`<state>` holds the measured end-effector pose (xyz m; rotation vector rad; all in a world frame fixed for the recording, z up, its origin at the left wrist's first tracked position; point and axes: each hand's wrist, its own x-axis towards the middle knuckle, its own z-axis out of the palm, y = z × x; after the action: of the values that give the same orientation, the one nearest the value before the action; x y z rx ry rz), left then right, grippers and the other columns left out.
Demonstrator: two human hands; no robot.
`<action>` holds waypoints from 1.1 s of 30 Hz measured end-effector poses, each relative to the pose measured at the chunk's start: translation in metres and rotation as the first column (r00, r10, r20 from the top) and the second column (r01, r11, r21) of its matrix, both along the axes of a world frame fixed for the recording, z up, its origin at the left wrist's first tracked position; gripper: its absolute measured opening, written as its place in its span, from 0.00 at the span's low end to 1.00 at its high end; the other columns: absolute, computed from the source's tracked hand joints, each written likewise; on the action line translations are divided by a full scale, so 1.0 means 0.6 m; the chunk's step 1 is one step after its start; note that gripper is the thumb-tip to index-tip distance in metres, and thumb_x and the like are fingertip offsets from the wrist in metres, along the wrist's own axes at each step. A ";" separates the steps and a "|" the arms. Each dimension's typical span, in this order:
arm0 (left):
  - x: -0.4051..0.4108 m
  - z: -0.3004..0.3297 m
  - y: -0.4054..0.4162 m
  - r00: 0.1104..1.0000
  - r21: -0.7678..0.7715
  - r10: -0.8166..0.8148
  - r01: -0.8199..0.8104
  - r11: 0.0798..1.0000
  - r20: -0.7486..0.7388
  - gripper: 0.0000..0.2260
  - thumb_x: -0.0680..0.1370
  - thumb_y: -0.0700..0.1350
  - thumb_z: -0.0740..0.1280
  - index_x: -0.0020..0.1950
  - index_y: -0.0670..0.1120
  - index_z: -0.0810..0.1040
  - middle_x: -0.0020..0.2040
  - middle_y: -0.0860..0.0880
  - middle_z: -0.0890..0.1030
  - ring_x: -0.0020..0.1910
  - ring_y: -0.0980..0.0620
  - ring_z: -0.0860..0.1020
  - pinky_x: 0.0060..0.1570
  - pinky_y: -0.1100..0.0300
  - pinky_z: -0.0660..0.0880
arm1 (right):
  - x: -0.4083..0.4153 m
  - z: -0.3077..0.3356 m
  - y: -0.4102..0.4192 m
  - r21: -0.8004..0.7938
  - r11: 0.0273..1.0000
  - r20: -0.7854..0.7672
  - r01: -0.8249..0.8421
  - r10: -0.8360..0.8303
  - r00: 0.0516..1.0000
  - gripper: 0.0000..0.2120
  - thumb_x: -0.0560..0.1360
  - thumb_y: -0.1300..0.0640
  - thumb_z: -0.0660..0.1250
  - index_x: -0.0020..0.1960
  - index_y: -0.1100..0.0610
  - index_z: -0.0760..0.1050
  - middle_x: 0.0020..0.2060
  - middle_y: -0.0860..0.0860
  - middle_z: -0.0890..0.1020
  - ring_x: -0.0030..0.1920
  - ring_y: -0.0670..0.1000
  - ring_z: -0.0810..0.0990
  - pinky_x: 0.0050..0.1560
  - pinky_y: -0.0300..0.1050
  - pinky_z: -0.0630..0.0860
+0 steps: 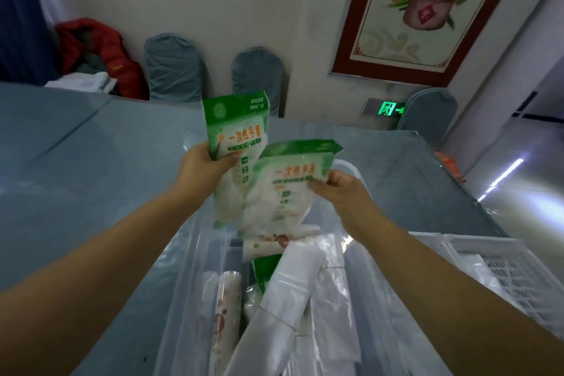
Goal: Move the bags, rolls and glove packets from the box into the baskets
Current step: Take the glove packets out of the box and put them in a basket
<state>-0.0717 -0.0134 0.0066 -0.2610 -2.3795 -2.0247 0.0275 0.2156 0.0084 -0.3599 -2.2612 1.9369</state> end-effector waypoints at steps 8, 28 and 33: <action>0.078 0.082 0.090 0.963 0.208 -0.217 0.182 0.961 0.160 0.16 0.77 0.57 0.60 0.47 0.46 0.79 0.39 0.48 0.85 0.41 0.49 0.82 0.42 0.54 0.76 | 0.033 0.098 0.005 -0.341 0.928 -0.143 0.150 -0.209 0.967 0.08 0.74 0.58 0.68 0.51 0.60 0.77 0.44 0.56 0.85 0.44 0.56 0.85 0.40 0.51 0.82; 0.225 0.113 0.405 0.866 -0.092 -0.414 0.405 0.910 -0.280 0.33 0.70 0.38 0.70 0.71 0.55 0.61 0.62 0.49 0.65 0.63 0.50 0.68 0.61 0.51 0.72 | 0.082 0.157 0.193 -0.366 0.815 -0.268 0.448 -0.554 0.788 0.20 0.67 0.54 0.76 0.53 0.56 0.71 0.46 0.53 0.82 0.43 0.51 0.83 0.42 0.48 0.82; 0.227 0.114 0.523 0.943 0.169 -0.272 0.305 0.937 -0.193 0.27 0.67 0.37 0.74 0.58 0.55 0.66 0.52 0.51 0.77 0.48 0.59 0.79 0.43 0.64 0.79 | 0.109 0.160 0.298 -0.362 0.909 -0.311 0.207 -0.327 0.892 0.12 0.78 0.50 0.61 0.52 0.59 0.74 0.45 0.60 0.82 0.45 0.56 0.83 0.40 0.43 0.80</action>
<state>0.0645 0.3003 0.0752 -0.7851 -2.1257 -2.2338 0.0927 0.3946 0.1042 -0.2989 -1.5755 2.0175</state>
